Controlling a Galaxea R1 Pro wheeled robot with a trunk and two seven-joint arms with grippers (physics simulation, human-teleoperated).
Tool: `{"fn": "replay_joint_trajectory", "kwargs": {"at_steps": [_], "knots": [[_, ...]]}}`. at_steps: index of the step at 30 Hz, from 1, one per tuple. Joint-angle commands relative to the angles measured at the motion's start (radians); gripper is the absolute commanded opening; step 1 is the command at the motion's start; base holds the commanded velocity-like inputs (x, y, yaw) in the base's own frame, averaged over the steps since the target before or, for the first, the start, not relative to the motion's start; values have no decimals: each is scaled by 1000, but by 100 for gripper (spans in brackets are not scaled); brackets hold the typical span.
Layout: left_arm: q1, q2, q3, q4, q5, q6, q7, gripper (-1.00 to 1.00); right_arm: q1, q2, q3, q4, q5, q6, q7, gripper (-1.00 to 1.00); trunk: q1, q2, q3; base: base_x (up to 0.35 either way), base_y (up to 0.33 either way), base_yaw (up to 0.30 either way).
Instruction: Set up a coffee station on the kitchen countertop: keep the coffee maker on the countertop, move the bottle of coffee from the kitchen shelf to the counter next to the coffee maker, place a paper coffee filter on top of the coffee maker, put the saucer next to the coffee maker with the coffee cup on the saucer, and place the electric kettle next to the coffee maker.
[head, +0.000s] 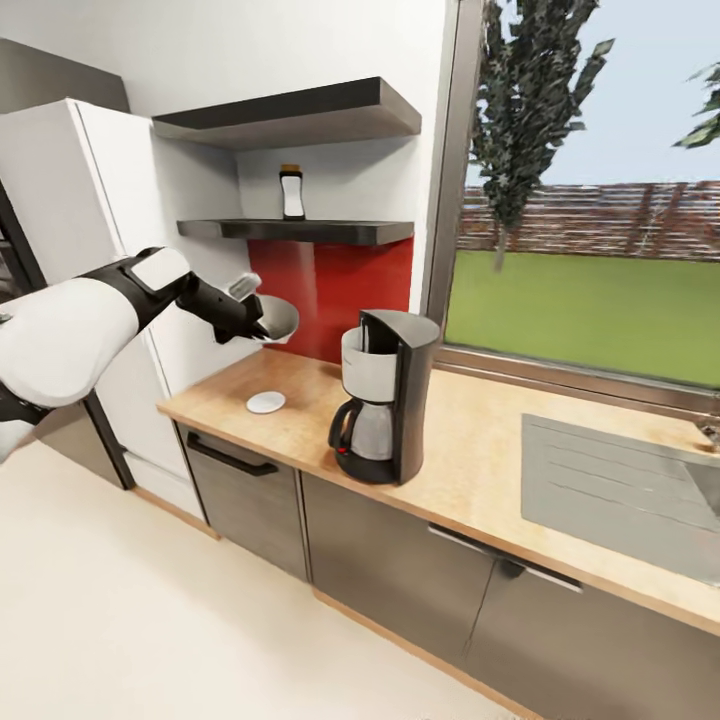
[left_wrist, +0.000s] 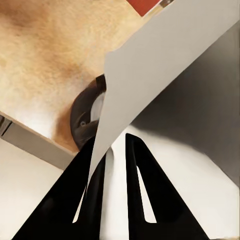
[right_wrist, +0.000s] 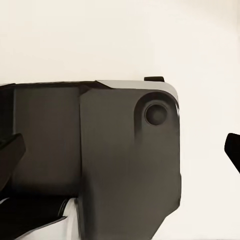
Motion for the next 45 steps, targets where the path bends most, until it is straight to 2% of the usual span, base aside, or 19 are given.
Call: {"fn": "replay_joint_trajectory", "kwargs": {"at_steps": [1,11,25,33,45], "knots": [[-1,1,2,2,1,1,0,-100,0,0,-3,0,-1,-3,0,100,1,-2,-2,0,0,-268],[-1,6,-1,1,0,1,0,-100,0,2,-3,-2,-1,-1,0,100,1,-2,-2,0,0,-251],[1,14,4,-5,11,-5,-6,-100,0,10,-3,-3,0,-3,-2,100,1,-2,-2,0,0,-3],[-13,59,7,-49,12,1,-8,-100,0,10,-4,-4,-1,-3,-1,100,1,-2,-2,0,0,0],[-15,63,6,-48,11,3,-46,-100,0,7,-5,-6,-2,-3,-3,100,1,-2,-2,0,0,0]]}}
